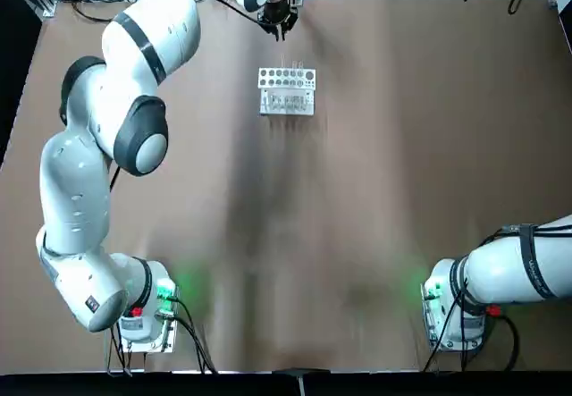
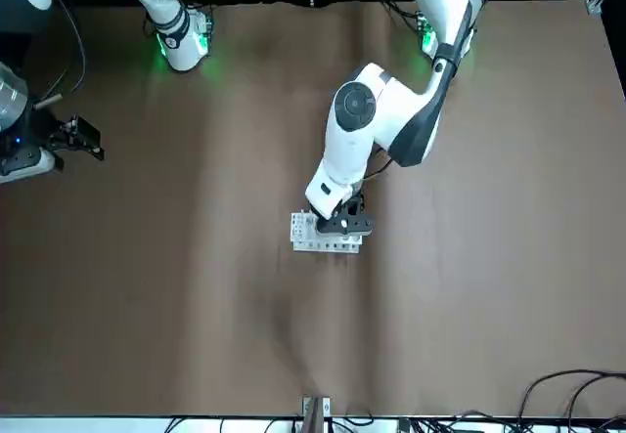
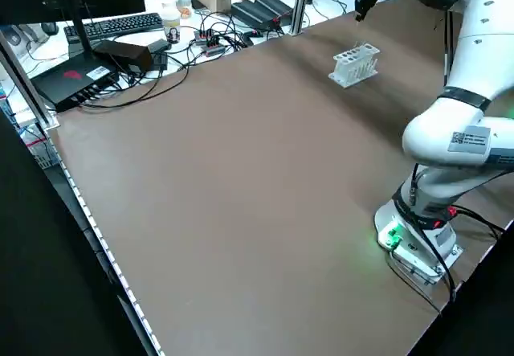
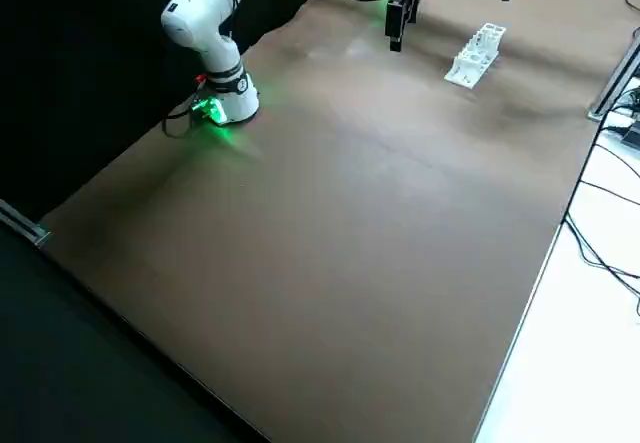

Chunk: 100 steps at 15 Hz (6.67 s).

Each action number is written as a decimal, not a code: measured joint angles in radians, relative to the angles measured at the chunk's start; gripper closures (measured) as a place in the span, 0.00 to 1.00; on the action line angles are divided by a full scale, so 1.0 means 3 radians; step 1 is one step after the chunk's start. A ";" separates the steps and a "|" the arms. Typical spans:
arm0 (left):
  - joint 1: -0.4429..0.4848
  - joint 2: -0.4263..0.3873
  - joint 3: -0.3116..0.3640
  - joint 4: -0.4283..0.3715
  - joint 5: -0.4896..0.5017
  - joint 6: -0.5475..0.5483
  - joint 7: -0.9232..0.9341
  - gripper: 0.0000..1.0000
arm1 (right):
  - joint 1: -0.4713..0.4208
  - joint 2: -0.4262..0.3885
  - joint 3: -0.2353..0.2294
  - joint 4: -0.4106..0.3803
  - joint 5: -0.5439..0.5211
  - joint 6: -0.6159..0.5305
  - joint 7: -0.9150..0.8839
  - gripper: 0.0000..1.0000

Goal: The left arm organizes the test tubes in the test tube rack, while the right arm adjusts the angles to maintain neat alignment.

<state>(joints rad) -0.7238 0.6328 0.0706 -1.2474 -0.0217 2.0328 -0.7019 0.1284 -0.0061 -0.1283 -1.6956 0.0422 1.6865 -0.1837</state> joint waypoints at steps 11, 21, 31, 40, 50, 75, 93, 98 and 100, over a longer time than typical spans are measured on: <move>-0.0050 0.0090 0.0000 -0.0004 0.0000 0.0038 -0.0006 0.80 | 0.0000 0.0001 0.0000 0.0000 0.0000 0.0000 0.0000 0.00; -0.0062 0.0134 0.0000 -0.0014 0.0000 0.0104 -0.0007 0.79 | 0.0000 0.0001 0.0000 0.0000 0.0000 0.0000 0.0000 0.00; -0.0090 0.0220 0.0000 -0.0021 0.0006 0.0113 -0.0007 0.79 | 0.0000 0.0001 0.0000 0.0000 0.0000 0.0000 0.0000 0.00; -0.0096 0.0321 0.0001 -0.0024 0.0008 0.0188 -0.0007 0.78 | 0.0000 0.0001 0.0000 0.0000 0.0000 0.0000 0.0000 0.00; -0.0104 0.0328 0.0040 0.0001 0.0062 0.0237 0.0040 0.18 | 0.0001 0.0001 0.0002 0.0000 0.0000 0.0000 -0.0001 0.00; 0.1414 -0.1831 0.0020 -0.0710 -0.0004 -0.1685 0.2363 0.00 | 0.1684 0.0994 0.0072 0.0644 0.0558 0.0208 0.1578 0.33; 0.1455 -0.1960 0.0015 -0.0865 -0.0004 -0.1684 0.2370 0.00 | 0.2240 0.2890 0.0348 0.1654 0.0574 0.2696 0.3611 0.99; 0.1454 -0.1960 0.0009 -0.0866 -0.0004 -0.1684 0.2370 0.00 | 0.2209 0.2908 0.0311 0.1697 0.0574 0.2641 0.3613 0.99; 0.1454 -0.1961 0.0008 -0.0866 -0.0004 -0.1684 0.2370 0.00 | 0.2171 0.2908 0.0302 0.1705 0.0574 0.2508 0.3612 0.99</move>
<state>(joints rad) -0.2875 0.0447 0.0732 -1.5071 -0.0228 1.5277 0.0092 0.7796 0.8663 -0.0376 -1.1841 0.2143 2.4387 0.8997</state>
